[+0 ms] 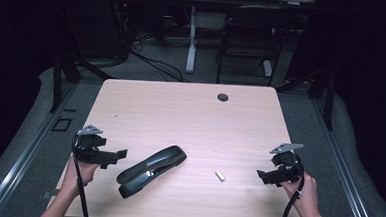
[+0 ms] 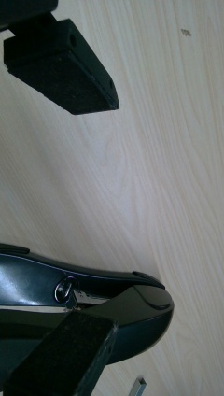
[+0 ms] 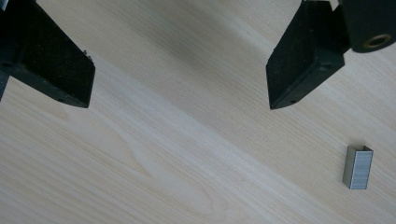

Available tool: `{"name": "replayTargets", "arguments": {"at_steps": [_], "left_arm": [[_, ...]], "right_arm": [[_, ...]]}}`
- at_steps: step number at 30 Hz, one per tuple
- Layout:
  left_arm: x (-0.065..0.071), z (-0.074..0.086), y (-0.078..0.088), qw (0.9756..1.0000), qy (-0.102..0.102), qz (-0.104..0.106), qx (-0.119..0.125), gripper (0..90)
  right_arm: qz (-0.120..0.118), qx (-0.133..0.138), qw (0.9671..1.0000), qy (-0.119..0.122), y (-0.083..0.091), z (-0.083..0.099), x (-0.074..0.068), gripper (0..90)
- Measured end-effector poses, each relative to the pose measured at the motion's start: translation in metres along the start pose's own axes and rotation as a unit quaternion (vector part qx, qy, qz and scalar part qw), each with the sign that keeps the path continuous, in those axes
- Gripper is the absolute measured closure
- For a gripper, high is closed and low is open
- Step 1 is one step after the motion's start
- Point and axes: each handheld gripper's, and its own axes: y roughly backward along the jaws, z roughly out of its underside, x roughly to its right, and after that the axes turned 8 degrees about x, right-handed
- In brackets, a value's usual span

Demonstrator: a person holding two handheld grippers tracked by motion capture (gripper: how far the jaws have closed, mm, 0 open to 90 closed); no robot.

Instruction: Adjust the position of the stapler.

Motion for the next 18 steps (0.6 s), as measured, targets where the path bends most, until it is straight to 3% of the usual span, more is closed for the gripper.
{"name": "replayTargets", "arguments": {"at_steps": [11, 13, 17, 18], "left_arm": [[0.013, -0.003, -0.006, 0.9992, -0.020, 0.029, -0.021, 0.2], [0.018, -0.003, -0.007, 0.9978, -0.034, 0.042, -0.037, 0.2], [0.024, -0.004, -0.008, 0.9969, -0.043, 0.050, -0.042, 0.0], [0.027, -0.004, -0.009, 0.9960, -0.045, 0.062, -0.045, 0.0]], "right_arm": [[-0.010, -0.018, 0.9998, 0.000, -0.005, 0.001, 0.002, 7.3], [-0.008, -0.016, 0.9998, 0.000, -0.005, 0.001, 0.001, 7.3], [-0.004, -0.016, 0.9999, 0.005, -0.004, 0.000, 0.000, 7.4], [-0.011, -0.019, 0.9998, 0.004, -0.005, 0.000, -0.001, 7.4]]}}
